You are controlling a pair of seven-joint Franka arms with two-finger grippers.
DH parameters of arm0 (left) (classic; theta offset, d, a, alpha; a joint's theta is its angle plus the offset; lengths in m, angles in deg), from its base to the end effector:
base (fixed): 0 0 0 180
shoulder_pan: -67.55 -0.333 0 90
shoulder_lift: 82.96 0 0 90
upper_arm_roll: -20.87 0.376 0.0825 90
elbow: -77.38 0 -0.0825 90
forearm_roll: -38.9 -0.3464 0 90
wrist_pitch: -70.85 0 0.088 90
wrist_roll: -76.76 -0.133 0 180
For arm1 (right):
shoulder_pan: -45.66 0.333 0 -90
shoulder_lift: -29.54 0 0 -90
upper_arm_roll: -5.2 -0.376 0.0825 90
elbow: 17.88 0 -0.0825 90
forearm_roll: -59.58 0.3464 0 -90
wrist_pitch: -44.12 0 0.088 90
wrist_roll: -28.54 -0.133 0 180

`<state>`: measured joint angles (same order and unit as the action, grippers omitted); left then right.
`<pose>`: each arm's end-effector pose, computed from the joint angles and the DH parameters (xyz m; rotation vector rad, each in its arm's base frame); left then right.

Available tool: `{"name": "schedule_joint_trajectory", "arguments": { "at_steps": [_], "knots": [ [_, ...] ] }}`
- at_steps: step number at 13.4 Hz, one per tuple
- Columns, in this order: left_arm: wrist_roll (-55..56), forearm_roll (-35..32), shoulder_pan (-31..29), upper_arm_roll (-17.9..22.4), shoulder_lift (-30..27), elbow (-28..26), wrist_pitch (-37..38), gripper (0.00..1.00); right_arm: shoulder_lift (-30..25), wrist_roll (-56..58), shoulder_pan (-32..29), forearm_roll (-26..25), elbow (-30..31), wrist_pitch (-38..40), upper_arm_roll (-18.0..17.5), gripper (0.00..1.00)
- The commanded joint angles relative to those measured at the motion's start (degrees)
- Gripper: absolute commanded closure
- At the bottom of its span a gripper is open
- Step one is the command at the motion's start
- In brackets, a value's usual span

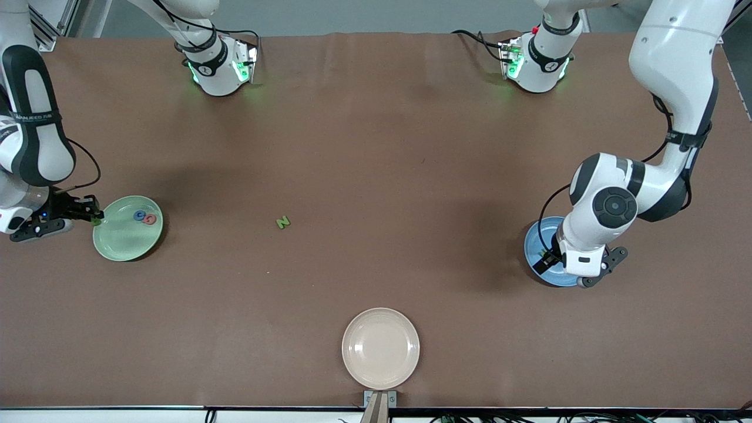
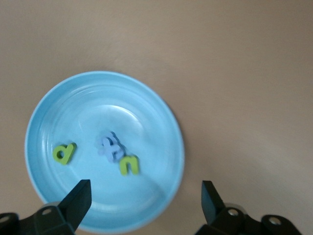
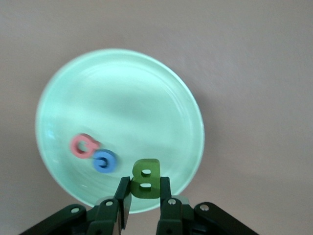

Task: Sort upper and lower case letters into plates
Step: 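Drop the n on the blue plate while the right gripper drops B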

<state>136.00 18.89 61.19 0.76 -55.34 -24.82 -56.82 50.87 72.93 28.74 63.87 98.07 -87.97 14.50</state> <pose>0.6418 -0.1110 0.3491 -2.9051 -0.9244 -0.1086 0.5285 -0.2509 0.3168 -3.0668 -0.4212 0.1120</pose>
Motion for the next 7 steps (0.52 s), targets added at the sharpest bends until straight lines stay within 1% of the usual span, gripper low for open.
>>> {"name": "schedule_joint_trajectory", "arguments": {
  "at_steps": [1, 2, 3, 4, 6, 7],
  "knots": [
    [-6.13, 3.11, -0.23, -4.40, -2.57, 11.96, 14.66, 0.01, 2.75, 0.25, -0.93, -0.34, 1.46, -3.95, -1.47, 0.95],
    [-9.46, 4.44, -0.06, -4.76, -2.48, 17.33, 19.34, 0.01, 3.19, 0.25, -1.01, -0.34, 2.51, -5.71, -1.56, 0.95],
    [-11.59, 5.06, -0.14, -4.77, -2.83, 20.78, 21.65, 0.01, 3.63, 0.25, -1.01, -0.34, 3.57, -7.29, -1.47, 0.96],
    [-12.65, 4.98, -0.23, -4.59, -3.97, 21.77, 21.93, 0.00, 3.81, 0.25, -1.01, -0.25, 4.36, -8.00, -1.56, 0.99],
    [-16.85, 4.71, -0.49, -3.98, -8.44, 21.61, 23.07, 0.00, 4.33, 0.16, -0.93, -0.16, 4.46, -8.36, -1.56, 1.00],
    [-18.62, 5.06, -1.28, -4.06, -9.24, 21.78, 26.47, 0.00, 4.51, 0.25, -0.93, -0.16, 4.46, -8.36, -1.65, 1.00]
  ]
}}
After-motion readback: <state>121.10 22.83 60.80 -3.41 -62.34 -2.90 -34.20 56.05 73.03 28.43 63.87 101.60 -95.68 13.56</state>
